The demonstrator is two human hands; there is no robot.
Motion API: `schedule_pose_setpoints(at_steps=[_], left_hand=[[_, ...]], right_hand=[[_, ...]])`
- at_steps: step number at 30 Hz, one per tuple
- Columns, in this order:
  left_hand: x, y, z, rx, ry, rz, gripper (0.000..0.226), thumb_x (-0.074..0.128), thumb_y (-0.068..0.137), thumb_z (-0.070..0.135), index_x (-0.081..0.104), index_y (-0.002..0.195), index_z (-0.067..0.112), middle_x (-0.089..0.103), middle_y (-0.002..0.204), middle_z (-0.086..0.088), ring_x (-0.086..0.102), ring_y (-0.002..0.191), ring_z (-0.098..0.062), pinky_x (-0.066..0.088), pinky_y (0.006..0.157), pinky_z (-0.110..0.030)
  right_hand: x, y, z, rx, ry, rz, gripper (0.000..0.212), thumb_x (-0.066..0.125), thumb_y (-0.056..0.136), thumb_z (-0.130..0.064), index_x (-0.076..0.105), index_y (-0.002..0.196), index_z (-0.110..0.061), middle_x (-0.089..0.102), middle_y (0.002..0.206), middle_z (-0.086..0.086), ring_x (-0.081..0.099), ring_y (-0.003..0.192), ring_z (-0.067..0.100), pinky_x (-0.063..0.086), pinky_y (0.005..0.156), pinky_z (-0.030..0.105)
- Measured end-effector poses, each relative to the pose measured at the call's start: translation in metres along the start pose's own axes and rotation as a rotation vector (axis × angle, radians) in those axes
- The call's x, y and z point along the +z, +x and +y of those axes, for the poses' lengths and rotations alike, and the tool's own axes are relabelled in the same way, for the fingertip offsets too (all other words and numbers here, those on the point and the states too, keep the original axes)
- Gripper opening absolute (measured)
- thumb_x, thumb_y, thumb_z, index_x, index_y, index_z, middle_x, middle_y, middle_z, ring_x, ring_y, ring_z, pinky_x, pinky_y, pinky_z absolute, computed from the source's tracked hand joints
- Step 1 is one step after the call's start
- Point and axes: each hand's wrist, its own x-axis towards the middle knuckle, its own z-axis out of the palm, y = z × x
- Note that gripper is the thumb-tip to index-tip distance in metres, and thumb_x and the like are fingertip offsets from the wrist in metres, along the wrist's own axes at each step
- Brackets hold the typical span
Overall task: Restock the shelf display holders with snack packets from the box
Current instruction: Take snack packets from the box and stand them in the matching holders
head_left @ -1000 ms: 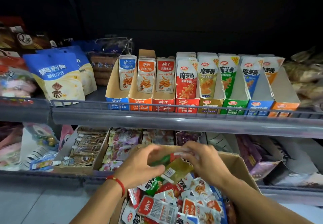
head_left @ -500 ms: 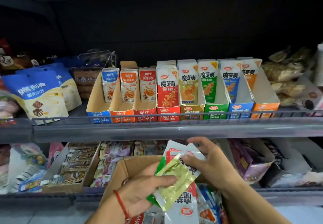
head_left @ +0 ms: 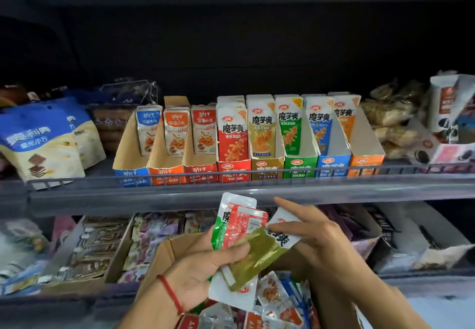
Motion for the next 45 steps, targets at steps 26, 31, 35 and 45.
schedule_pose_setpoints(at_steps=[26,31,35,45], left_hand=[[-0.032,-0.015,0.059,0.41,0.037,0.418,0.03,0.071,0.089,0.003,0.068,0.108,0.026,0.078,0.086,0.005,0.076,0.076,-0.014,0.058,0.067,-0.036],[-0.037,-0.014,0.059,0.428,0.056,0.424,0.039,0.074,0.087,0.003,0.066,0.114,0.029,0.077,0.093,0.01,0.073,0.09,-0.013,0.053,0.071,-0.033],[-0.038,-0.011,0.058,0.427,0.059,0.414,0.037,0.076,0.087,0.006,0.067,0.113,0.031,0.078,0.093,0.011,0.073,0.089,-0.011,0.053,0.07,-0.031],[-0.039,-0.011,0.055,0.443,0.019,0.379,0.032,0.079,0.083,0.005,0.071,0.108,0.023,0.079,0.095,0.006,0.076,0.083,-0.01,0.057,0.067,-0.027]], right_hand=[[-0.096,0.242,-0.031,0.295,-0.69,-0.109,0.056,0.073,0.093,-0.028,0.051,0.144,-0.022,0.06,0.136,0.014,0.055,0.125,0.034,0.049,0.101,0.044],[-0.068,0.259,-0.019,0.303,-0.748,-0.13,0.053,0.072,0.094,-0.025,0.052,0.143,-0.029,0.057,0.14,0.009,0.055,0.126,0.032,0.051,0.101,0.045],[-0.059,0.263,-0.007,0.253,-0.838,-0.092,0.048,0.069,0.096,-0.023,0.052,0.141,-0.027,0.057,0.141,0.008,0.055,0.127,0.031,0.052,0.1,0.044],[-0.029,0.201,-0.041,-0.054,-0.521,0.175,0.038,0.061,0.099,-0.025,0.054,0.136,-0.021,0.055,0.132,0.0,0.06,0.109,0.013,0.055,0.083,0.029]])
